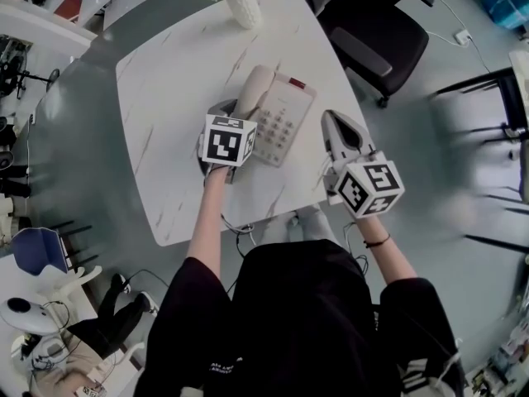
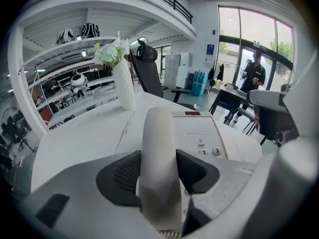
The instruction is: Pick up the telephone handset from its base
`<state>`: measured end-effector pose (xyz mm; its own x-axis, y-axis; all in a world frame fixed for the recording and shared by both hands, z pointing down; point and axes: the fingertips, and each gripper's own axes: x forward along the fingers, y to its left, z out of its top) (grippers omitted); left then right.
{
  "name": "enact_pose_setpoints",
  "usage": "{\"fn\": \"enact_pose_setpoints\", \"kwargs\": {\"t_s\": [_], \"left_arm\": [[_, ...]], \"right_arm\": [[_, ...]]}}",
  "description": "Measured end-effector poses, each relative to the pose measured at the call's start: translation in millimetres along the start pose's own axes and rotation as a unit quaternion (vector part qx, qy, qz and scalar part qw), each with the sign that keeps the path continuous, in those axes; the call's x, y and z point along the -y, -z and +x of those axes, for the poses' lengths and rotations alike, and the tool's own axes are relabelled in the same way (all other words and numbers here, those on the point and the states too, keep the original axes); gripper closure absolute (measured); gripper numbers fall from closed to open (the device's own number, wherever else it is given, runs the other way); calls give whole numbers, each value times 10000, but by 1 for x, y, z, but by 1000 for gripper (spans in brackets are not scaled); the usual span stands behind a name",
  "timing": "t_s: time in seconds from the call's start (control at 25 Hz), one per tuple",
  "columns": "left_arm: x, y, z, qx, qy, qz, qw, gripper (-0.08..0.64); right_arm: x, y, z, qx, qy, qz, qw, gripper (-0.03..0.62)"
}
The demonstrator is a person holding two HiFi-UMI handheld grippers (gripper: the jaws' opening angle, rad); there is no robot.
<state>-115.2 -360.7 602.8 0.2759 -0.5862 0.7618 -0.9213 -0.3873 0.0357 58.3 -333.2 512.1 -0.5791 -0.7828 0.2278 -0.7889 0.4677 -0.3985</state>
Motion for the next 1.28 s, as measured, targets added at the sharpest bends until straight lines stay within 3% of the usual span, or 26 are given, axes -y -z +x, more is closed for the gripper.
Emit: {"fn": "enact_pose_setpoints", "kwargs": {"t_s": [0.24,0.52,0.84,1.28], "left_arm": [[1,-6,-6,178,-40,-27,9998,347],[2,-16,-15,540,95,-357,9979,347],[1,-24,-25,959,287,-781,9919,347],[-1,-34,-44,1398,279,-1085,9838,347]], "right_arm": [[5,-3,-5,16,64,-1,10000,601],[9,-5,-6,28,96,13,9999,601],[9,-12,-2,60,95,-6,9999,601],[10,-24,-1,165,88,-51,9998,601]]}}
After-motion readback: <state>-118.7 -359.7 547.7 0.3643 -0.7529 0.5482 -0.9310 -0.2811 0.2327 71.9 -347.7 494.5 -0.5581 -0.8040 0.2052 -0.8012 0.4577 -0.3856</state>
